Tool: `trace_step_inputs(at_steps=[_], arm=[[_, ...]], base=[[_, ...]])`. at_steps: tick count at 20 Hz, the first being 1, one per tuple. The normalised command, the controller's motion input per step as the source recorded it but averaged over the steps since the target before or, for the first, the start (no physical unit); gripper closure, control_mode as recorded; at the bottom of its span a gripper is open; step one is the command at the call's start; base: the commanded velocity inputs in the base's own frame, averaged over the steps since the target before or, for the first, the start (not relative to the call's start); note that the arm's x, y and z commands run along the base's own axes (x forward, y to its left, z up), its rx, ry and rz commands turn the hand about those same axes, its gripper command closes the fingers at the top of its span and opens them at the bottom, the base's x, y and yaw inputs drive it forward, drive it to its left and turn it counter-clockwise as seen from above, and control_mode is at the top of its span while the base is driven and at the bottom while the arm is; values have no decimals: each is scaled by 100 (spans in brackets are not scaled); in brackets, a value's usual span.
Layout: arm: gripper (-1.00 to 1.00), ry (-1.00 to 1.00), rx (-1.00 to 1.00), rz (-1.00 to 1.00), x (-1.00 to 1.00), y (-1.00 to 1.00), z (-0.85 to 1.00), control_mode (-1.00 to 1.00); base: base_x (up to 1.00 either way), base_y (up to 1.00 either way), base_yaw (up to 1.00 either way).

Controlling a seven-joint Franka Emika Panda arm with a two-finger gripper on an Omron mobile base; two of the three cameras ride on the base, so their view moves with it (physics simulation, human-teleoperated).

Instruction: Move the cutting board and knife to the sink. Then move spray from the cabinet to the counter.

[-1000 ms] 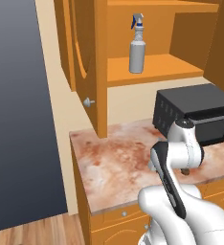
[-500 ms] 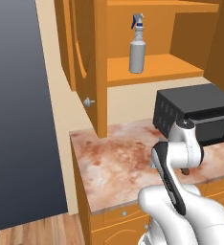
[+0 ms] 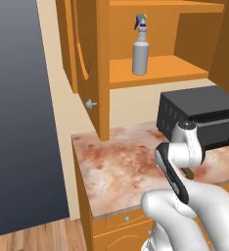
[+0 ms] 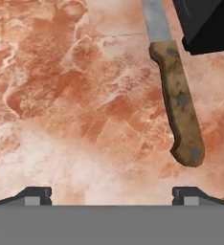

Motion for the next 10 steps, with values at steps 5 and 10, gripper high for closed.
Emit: trace_step_inputs(at_steps=[5, 10], arm=[[-100, 23, 0, -5, 26, -45, -6, -100], [-100, 8, 0, 0, 10, -45, -10, -100]], base=[[0, 0, 0], [0, 0, 0]])
